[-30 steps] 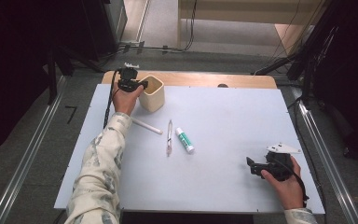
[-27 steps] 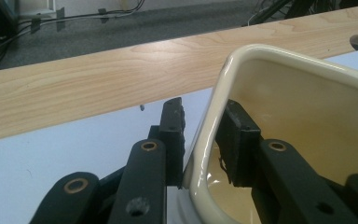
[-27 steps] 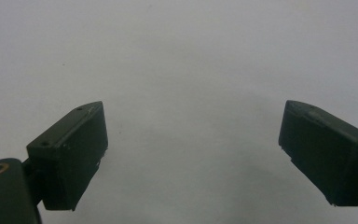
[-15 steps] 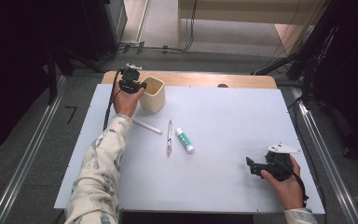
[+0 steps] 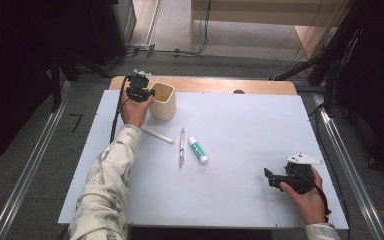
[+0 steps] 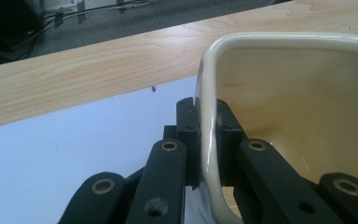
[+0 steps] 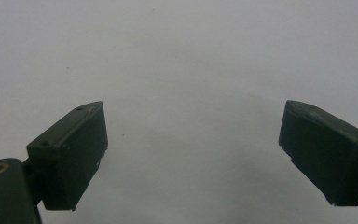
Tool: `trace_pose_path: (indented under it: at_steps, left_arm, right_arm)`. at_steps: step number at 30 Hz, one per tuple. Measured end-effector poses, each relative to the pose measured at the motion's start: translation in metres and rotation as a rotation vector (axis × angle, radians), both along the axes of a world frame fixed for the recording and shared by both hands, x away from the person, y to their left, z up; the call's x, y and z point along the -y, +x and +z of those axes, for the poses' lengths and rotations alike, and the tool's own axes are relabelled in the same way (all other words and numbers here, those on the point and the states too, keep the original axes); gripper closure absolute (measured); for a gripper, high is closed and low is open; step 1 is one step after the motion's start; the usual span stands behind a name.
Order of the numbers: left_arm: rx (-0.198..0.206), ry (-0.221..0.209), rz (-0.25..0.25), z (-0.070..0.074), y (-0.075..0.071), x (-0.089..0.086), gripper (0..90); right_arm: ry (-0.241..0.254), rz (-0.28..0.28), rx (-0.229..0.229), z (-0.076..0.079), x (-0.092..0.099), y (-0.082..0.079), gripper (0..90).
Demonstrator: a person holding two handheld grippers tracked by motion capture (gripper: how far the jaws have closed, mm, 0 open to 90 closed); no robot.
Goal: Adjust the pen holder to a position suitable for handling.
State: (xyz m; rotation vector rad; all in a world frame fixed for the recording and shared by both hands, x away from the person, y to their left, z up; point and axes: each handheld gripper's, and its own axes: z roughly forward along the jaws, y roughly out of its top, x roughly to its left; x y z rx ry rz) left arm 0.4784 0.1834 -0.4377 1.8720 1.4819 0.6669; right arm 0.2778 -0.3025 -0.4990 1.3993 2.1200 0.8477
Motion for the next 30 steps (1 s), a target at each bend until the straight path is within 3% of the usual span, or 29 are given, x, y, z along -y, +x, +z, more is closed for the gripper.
trace_pose_path:
  at_steps: [18,30]
  left_arm:
    - [0.013,-0.066,0.020,0.002,-0.018,-0.012,85.5]
    - [0.021,-0.095,0.005,0.010,-0.042,-0.014,85.5]
  right_arm:
    - [0.000,0.001,0.003,0.000,-0.001,0.000,6.7]
    - [0.001,0.009,0.002,0.001,-0.003,0.000,6.7]
